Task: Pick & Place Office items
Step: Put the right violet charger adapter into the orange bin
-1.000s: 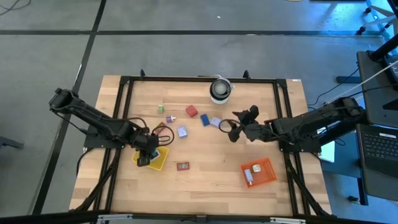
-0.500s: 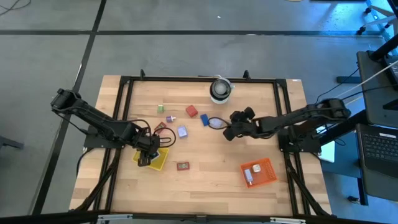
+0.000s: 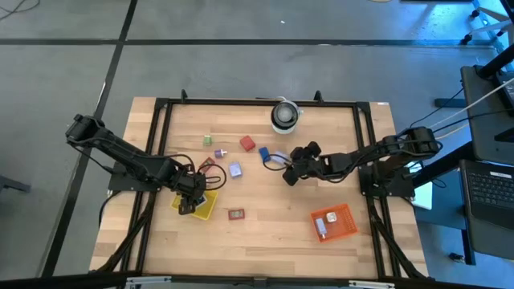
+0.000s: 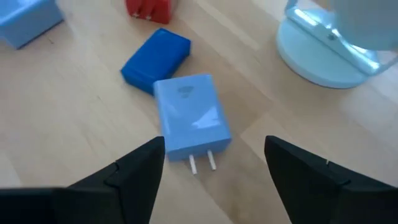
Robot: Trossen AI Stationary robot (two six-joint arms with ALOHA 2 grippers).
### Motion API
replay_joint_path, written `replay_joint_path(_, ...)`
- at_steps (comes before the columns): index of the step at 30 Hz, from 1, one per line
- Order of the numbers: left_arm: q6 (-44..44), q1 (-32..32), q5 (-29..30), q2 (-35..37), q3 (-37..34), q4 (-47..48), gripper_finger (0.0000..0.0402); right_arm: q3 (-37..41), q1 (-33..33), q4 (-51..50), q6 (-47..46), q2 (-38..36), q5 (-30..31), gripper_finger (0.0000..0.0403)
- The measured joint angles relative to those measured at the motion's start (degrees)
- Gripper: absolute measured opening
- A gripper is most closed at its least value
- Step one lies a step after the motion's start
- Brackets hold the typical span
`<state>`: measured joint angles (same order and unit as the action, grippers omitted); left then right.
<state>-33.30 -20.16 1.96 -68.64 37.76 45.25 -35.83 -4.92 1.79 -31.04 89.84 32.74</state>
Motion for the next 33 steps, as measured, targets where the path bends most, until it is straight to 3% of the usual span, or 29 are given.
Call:
replay_joint_path(20,0.92,0.0,-0.15,0.0,0.0,0.0,0.0231,0.0,3.59,4.09,3.86,1.97,-8.07,0.0297)
replay_joint_path(33,1.07,0.0,-0.23,0.0,0.0,0.0,0.0231,0.0,6.11,6.75,6.25,4.28,-9.78,0.0297)
